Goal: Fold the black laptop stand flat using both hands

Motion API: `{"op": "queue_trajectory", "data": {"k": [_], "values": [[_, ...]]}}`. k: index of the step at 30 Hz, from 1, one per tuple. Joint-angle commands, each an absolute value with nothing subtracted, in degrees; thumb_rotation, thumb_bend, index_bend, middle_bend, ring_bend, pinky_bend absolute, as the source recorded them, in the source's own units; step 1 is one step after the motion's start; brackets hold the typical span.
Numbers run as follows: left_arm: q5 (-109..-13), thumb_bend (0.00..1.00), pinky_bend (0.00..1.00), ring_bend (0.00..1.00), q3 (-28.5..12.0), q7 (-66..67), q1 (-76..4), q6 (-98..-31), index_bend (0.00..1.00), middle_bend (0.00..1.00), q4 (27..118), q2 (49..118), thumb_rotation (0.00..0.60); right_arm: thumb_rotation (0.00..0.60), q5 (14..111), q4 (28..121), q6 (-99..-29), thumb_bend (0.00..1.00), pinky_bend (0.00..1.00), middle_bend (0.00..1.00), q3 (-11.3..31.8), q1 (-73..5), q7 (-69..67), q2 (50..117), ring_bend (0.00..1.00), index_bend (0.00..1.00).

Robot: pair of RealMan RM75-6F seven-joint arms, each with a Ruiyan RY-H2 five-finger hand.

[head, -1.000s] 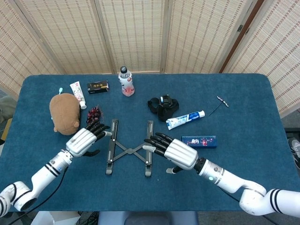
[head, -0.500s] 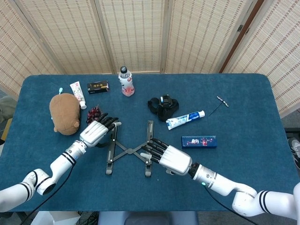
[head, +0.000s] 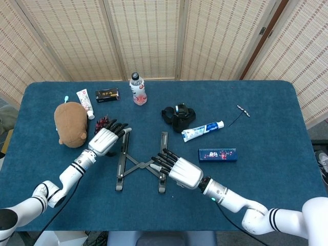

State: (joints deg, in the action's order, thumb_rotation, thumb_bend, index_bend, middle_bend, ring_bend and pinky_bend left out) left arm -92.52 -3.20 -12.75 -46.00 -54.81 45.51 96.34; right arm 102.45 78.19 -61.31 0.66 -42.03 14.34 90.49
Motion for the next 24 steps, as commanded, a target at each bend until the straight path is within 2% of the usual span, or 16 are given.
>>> {"op": "queue_trajectory", "data": {"k": [1, 24], "values": [[-92.3, 0.0, 0.0, 0.0, -2.7, -14.9, -46.8, -54.7, 0.0, 0.0, 42.9, 98.1, 0.6, 0.6, 102.3, 76.4, -61.7, 0.1, 0.0, 0.08, 1.0, -42.3, 15.2, 92.4, 0.12, 0.11], [-89.9, 0.0, 0.0, 0.0, -1.8, -20.0, -48.4, -52.6, 0.0, 0.0, 37.9, 101.4, 0.6, 0.6, 104.2, 55.5, -66.7, 0.1, 0.0, 0.08, 0.4, -44.3, 12.5, 106.9, 0.11, 0.11]]}}
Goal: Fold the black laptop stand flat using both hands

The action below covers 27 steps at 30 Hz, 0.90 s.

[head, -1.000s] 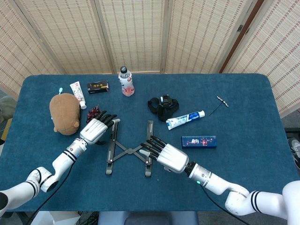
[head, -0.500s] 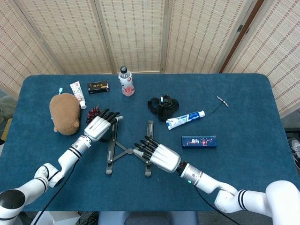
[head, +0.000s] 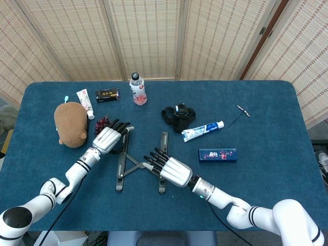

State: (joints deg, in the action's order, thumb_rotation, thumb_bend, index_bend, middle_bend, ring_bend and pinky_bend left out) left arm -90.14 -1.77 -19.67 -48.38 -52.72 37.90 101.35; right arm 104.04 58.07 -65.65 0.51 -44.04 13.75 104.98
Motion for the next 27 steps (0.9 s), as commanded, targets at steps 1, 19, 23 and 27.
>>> {"op": "queue_trajectory", "data": {"k": [1, 19, 23, 27], "values": [[-89.8, 0.0, 0.0, 0.0, -1.9, -20.0, -48.4, -52.5, 0.0, 0.0, 37.9, 101.4, 0.6, 0.6, 104.3, 54.7, -66.9, 0.1, 0.0, 0.08, 0.2, -44.4, 12.2, 107.3, 0.11, 0.11], [-88.1, 0.0, 0.0, 0.0, -1.9, -20.1, -48.8, -51.0, 0.0, 0.0, 38.9, 101.8, 0.6, 0.6, 104.7, 42.7, -70.8, 0.1, 0.0, 0.08, -1.0, -45.7, 7.2, 114.0, 0.11, 0.11], [-88.0, 0.0, 0.0, 0.0, -1.8, -19.7, -48.8, -51.0, 0.0, 0.0, 38.6, 101.5, 0.6, 0.6, 104.6, 41.9, -71.2, 0.1, 0.0, 0.08, -1.4, -45.8, 6.5, 114.5, 0.11, 0.11], [-87.7, 0.0, 0.0, 0.0, -1.9, -19.8, -48.6, -51.0, 0.0, 0.0, 38.5, 100.9, 0.6, 0.6, 104.6, 41.5, -71.7, 0.1, 0.0, 0.08, -1.8, -45.8, 6.2, 114.6, 0.11, 0.11]]}}
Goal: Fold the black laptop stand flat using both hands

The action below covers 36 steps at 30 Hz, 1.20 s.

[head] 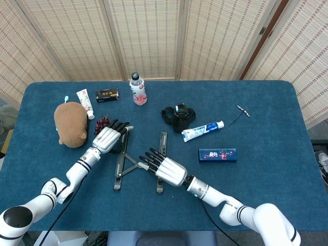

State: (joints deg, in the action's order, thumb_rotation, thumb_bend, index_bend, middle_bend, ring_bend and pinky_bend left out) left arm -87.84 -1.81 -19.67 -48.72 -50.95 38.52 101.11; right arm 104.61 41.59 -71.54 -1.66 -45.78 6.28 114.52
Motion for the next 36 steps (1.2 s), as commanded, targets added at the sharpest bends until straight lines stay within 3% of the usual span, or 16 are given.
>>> {"op": "queue_trajectory", "data": {"k": [1, 36], "values": [[-87.6, 0.0, 0.0, 0.0, -1.9, -19.9, -48.6, -51.0, 0.0, 0.0, 38.4, 100.7, 0.6, 0.6, 104.6, 41.5, -71.8, 0.1, 0.0, 0.08, -1.9, -45.8, 6.2, 114.6, 0.11, 0.11], [-86.4, 0.0, 0.0, 0.0, -2.3, -21.7, -49.2, -49.5, 0.0, 0.0, 39.1, 101.7, 0.6, 0.6, 103.4, 36.8, -73.8, 0.1, 0.0, 0.08, -1.9, -46.9, 5.7, 118.3, 0.11, 0.11]]}}
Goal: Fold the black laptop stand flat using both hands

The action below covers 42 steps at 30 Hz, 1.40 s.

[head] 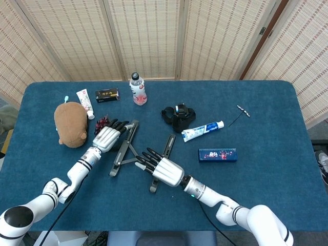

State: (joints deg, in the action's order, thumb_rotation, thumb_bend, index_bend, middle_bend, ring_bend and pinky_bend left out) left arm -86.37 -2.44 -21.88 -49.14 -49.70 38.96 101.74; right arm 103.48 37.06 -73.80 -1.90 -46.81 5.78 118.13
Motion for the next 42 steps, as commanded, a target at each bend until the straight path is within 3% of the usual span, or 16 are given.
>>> {"op": "queue_trajectory", "data": {"k": [1, 22, 42], "values": [[-86.4, 0.0, 0.0, 0.0, -2.3, -21.4, -49.2, -49.4, 0.0, 0.0, 39.2, 101.7, 0.6, 0.6, 103.3, 36.6, -73.8, 0.1, 0.0, 0.08, -1.9, -46.9, 5.5, 118.4, 0.11, 0.11], [-85.9, 0.0, 0.0, 0.0, -2.0, -18.5, -48.8, -48.9, 0.0, 0.0, 42.3, 100.6, 0.6, 0.6, 102.3, 36.8, -74.4, 0.1, 0.0, 0.08, -1.0, -48.2, 5.7, 118.6, 0.11, 0.11], [-85.6, 0.0, 0.0, 0.0, -2.2, -12.4, -48.4, -49.7, 0.0, 0.0, 51.7, 97.8, 0.6, 0.6, 100.7, 35.4, -74.0, 0.1, 0.0, 0.08, 1.5, -50.9, 6.5, 120.8, 0.11, 0.11]]}}
